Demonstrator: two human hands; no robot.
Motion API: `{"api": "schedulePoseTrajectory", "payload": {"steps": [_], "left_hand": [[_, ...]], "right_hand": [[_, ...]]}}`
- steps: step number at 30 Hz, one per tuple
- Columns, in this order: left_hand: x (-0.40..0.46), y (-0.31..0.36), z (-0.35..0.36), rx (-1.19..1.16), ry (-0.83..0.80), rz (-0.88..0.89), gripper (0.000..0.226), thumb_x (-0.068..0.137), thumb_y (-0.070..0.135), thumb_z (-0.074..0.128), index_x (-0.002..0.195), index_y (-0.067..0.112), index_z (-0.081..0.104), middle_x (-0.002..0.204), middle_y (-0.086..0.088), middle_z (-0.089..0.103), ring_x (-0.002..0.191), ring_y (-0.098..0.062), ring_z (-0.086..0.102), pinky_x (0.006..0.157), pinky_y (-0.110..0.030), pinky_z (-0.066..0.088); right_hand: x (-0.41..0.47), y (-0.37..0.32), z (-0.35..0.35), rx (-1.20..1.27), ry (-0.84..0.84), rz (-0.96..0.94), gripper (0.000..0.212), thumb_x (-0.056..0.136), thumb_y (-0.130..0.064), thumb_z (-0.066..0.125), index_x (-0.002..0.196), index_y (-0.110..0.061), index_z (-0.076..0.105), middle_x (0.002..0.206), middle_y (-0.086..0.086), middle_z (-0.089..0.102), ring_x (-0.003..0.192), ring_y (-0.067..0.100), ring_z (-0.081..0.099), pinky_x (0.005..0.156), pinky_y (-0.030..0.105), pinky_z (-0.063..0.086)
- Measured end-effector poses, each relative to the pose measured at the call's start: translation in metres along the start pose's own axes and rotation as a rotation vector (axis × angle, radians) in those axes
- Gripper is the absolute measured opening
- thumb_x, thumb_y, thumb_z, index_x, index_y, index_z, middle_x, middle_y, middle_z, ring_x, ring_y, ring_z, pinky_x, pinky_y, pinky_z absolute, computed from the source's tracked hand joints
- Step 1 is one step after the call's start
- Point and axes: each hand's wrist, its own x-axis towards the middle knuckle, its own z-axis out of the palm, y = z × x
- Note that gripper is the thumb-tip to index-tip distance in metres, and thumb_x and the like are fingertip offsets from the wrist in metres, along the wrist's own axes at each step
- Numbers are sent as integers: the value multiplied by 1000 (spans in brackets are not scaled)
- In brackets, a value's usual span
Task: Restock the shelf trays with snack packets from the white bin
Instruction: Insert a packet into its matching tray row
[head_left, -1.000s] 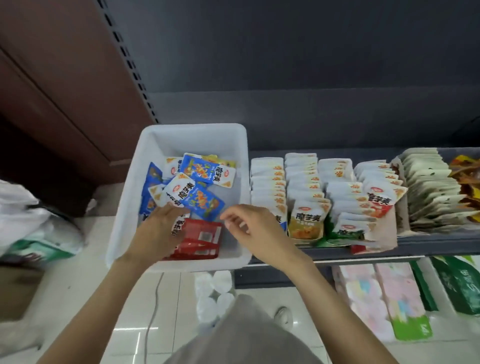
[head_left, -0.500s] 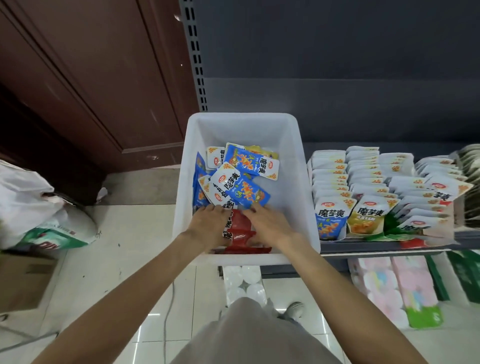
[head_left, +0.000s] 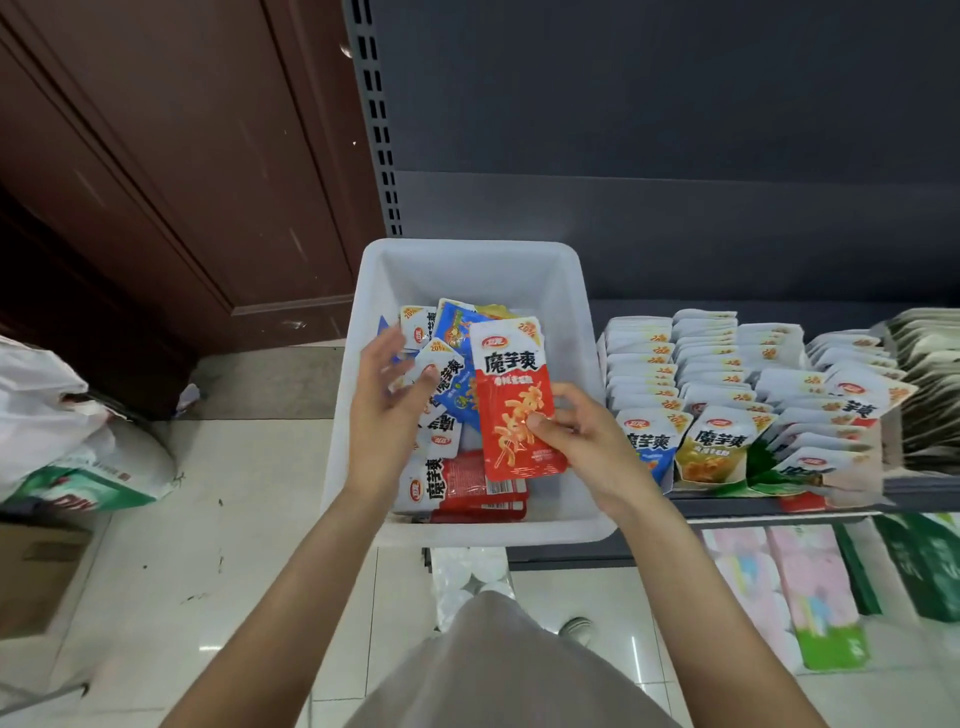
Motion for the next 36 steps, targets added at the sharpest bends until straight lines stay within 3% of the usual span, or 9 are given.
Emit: {"api": "schedulePoseTrajectory", "payload": {"steps": [3, 9, 14, 19, 23, 27, 30, 32, 36], "left_hand": [[-9, 8, 19, -94, -122, -150, 27, 89, 23, 62, 115, 31, 59, 113, 17, 63, 108, -7, 60, 82, -28, 55], [-22, 18, 56, -48, -344, -276, 34, 84, 31, 64, 117, 35, 55, 106, 12, 65, 93, -4, 67, 68, -20, 54], [-41, 40, 104, 89, -479, 33, 29, 82, 14, 67, 106, 30, 61, 99, 5, 69, 88, -9, 67, 70, -22, 56], [-58, 62, 185, 219, -802, 227, 29, 78, 23, 73, 97, 42, 61, 88, 18, 66, 76, 0, 59, 69, -19, 51], [-70, 75, 267, 275, -891, 460, 23, 82, 19, 71, 101, 31, 63, 93, 14, 67, 80, 1, 61, 68, -12, 47], [-69, 69, 341, 316, -892, 639, 18, 83, 16, 70, 99, 13, 61, 95, 6, 68, 83, -3, 64, 72, -24, 55], [-56, 43, 373, 401, -960, 604, 21, 85, 20, 69, 100, 12, 56, 102, 2, 67, 88, -6, 65, 80, -30, 54], [-48, 27, 379, 463, -968, 571, 22, 85, 20, 69, 102, 12, 57, 103, 2, 68, 88, -7, 65, 80, -26, 54], [-33, 10, 374, 670, -881, 654, 16, 85, 23, 66, 99, 15, 62, 90, 8, 68, 82, -7, 63, 74, -29, 53]], "right_hand": [[-10, 0, -10, 214, -39, 46, 30, 90, -12, 60, 117, -20, 50, 101, 5, 71, 90, 14, 69, 70, 24, 53], [-24, 7, -35, 146, -7, -26, 41, 83, -28, 64, 120, -24, 48, 109, 4, 69, 101, 19, 66, 81, 32, 56], [-60, -13, -77, -222, 338, -338, 32, 79, -47, 58, 106, -37, 45, 96, -20, 65, 90, -2, 64, 71, 15, 53], [-109, -38, -164, -225, 547, -556, 57, 81, -24, 70, 125, -39, 38, 105, -11, 66, 90, 2, 65, 66, 14, 50], [-144, -46, -231, -418, 694, -628, 41, 81, -26, 68, 112, -40, 45, 98, -30, 61, 88, -3, 63, 62, 12, 50], [-150, -33, -286, -620, 901, -653, 32, 87, -15, 66, 107, -29, 46, 90, -21, 58, 78, -4, 61, 67, 16, 50], [-131, -10, -313, -812, 930, -632, 29, 88, -12, 65, 111, -16, 48, 95, 3, 64, 76, 25, 64, 64, 38, 53], [-112, 8, -323, -896, 867, -583, 29, 87, -11, 66, 112, -11, 50, 94, 11, 66, 72, 31, 64, 57, 33, 46], [-81, 37, -324, -881, 735, -472, 28, 87, -11, 66, 112, -10, 52, 92, 8, 69, 75, 25, 66, 58, 22, 34]]}}
